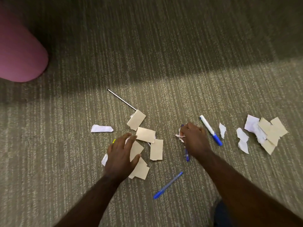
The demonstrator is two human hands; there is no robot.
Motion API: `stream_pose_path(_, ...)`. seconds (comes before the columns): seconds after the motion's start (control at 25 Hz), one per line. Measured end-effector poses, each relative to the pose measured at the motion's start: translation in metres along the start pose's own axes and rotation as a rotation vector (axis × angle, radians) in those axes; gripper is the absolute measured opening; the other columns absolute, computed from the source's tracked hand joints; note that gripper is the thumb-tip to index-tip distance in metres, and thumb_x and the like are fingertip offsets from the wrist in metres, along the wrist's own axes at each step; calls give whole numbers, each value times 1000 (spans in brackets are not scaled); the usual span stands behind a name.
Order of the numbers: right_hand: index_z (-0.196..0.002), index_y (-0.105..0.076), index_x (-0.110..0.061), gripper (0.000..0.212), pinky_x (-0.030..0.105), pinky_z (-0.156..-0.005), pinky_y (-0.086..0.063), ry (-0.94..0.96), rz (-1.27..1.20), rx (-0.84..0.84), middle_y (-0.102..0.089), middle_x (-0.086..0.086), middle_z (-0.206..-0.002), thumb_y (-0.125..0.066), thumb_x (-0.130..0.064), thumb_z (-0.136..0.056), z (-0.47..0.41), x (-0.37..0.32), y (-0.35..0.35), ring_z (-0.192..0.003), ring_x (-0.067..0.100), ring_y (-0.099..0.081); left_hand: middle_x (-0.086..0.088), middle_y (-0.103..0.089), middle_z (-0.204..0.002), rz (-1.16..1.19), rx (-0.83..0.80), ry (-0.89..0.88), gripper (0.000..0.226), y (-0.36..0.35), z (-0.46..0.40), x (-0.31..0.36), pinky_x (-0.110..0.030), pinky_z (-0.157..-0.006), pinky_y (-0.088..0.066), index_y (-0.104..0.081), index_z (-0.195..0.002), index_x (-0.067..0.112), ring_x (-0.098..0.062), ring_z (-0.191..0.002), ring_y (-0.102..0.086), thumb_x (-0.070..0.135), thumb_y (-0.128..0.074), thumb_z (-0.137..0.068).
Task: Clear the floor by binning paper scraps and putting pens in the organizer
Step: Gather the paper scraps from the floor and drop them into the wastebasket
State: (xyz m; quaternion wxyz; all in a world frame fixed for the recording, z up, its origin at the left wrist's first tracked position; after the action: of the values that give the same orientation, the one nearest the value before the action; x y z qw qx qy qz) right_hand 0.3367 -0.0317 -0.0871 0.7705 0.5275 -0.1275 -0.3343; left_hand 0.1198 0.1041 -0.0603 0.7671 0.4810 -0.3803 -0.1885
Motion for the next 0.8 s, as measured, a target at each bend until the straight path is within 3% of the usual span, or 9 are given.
stream_pose_path(0.12, -90, -50, -29, 21, 39, -76, -39, -7, -248, 70, -57, -3, -96, -58, -11, -83, 10, -11, 10, -89, 24, -58, -1, -50, -136, 79, 57, 76, 61, 6, -18, -3, -47, -98, -38, -43, -130, 23, -25, -124, -45, 36, -69, -76)
stream_pose_path(0.2, -103, -44, -33, 36, 36, -74, -45, -87, -542, 83, -59, -6, -95, -62, -10, -83, 18, -23, 9, -86, 22, -58, -3, -52, -132, 113, 112, 163, 56, 14, -42, -7, -49, -97, -40, -43, -129, 20, -27, -121, -47, 38, -63, -81)
stream_pose_path(0.28, -122, -41, -30, 53, 28, -79, -41, -109, -745, 33, -57, -3, -103, -66, -8, -81, 23, -43, -5, -93, 17, -55, -9, -52, -126, 84, 124, 285, 51, 18, -65, -14, -49, -93, -41, -46, -124, 15, -32, -116, -46, 43, -59, -83)
stream_pose_path(0.4, -118, -53, -17, 48, 17, -79, -29, -59, -707, -14, -50, 4, -115, -71, -9, -75, 26, -69, -25, -100, 14, -49, -11, -50, -120, -12, 73, 406, 48, 15, -86, -23, -47, -91, -38, -53, -116, 14, -33, -113, -44, 50, -57, -83)
stream_pose_path(0.48, -116, -54, -17, 46, 14, -79, -29, -77, -711, -33, -45, 3, -119, -70, -9, -74, 28, -78, -38, -104, 16, -50, -12, -49, -119, 12, 63, 429, 47, 10, -93, -28, -47, -93, -37, -55, -113, 14, -33, -114, -43, 49, -60, -82)
stream_pose_path(0.68, -109, -52, -11, 35, 32, -88, -44, -189, -550, -24, -40, 10, -122, -68, -12, -79, 21, -72, -50, -103, 29, -55, -10, -53, -118, 82, 67, 389, 32, 6, -103, -35, -47, -93, -36, -61, -109, 17, -32, -113, -44, 35, -64, -82)
stream_pose_path(0.8, -105, -55, -8, 29, 33, -86, -43, -198, -520, -53, -47, 13, -118, -68, -14, -80, 17, -65, -49, -103, 30, -55, -7, -64, -91, 402, 175, 214, 16, 20, -102, -31, -35, -72, -43, -63, -94, 15, -24, -87, -57, 28, -64, -83)
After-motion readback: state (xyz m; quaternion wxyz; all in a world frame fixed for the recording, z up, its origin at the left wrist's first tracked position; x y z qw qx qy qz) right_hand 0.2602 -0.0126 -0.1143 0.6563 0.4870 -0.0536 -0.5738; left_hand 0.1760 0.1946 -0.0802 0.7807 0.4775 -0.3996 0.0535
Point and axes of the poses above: each hand's wrist, its own z-axis away from the middle knuckle, its own y-axis out of the back of the hand, x = y × z, the point moved 10 cm from there along -z, towards the middle knuckle
